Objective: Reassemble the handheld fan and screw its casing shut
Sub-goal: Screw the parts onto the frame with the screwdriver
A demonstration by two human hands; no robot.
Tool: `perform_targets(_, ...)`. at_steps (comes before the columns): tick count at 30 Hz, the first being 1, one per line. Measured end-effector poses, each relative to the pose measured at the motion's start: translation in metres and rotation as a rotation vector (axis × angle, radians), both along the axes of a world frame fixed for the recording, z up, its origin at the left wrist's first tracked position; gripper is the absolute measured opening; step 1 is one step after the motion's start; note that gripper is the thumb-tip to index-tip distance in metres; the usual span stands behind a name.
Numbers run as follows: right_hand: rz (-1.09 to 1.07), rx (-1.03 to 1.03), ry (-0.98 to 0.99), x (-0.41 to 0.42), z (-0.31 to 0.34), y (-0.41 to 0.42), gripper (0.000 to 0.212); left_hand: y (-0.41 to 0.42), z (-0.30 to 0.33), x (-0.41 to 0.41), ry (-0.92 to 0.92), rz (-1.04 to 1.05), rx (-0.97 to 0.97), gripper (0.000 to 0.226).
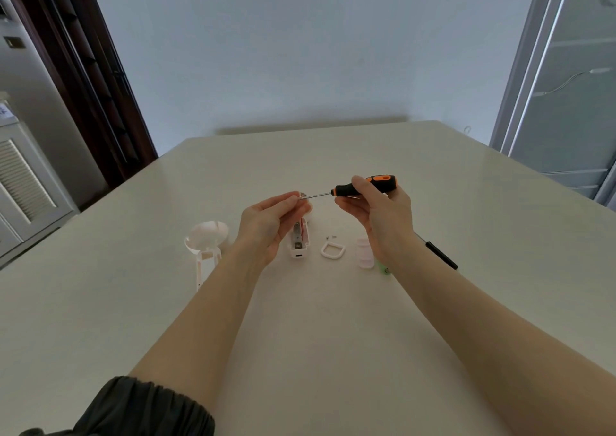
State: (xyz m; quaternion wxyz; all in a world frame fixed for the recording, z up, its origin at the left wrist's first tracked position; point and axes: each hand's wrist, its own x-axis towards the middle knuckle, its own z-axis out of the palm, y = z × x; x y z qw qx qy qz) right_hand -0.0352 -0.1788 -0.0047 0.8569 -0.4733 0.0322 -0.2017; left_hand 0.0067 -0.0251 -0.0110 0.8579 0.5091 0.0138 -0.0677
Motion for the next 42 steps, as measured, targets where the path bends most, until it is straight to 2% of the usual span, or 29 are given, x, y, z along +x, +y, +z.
perform_targets(9, -0.021, 0.009, 0.012, 0.001, 0.000, -0.001, 0.012, 0.002, 0.000, -0.001, -0.045, 0.040, 0.110, 0.007)
perform_targets(11, -0.028, -0.003, 0.020, 0.001, 0.000, -0.001, 0.013, 0.005, -0.001, 0.000, -0.090, 0.115, 0.242, 0.008)
perform_targets(16, -0.059, -0.113, 0.065, 0.004, -0.001, 0.002, 0.015, 0.019, -0.002, 0.003, -0.203, 0.334, 0.804, 0.014)
perform_targets(18, -0.075, -0.184, 0.077, 0.004, -0.001, 0.003, 0.016, 0.022, -0.002, 0.002, -0.189, 0.315, 0.889, 0.014)
perform_targets(29, -0.173, -0.562, 0.034, 0.003, -0.002, 0.011, 0.017, 0.018, -0.010, -0.002, -0.134, 0.107, 0.996, 0.017)
perform_targets(42, -0.228, -0.733, -0.034, 0.000, 0.003, 0.016, 0.022, 0.011, -0.005, -0.012, -0.176, -0.023, 0.978, 0.012)
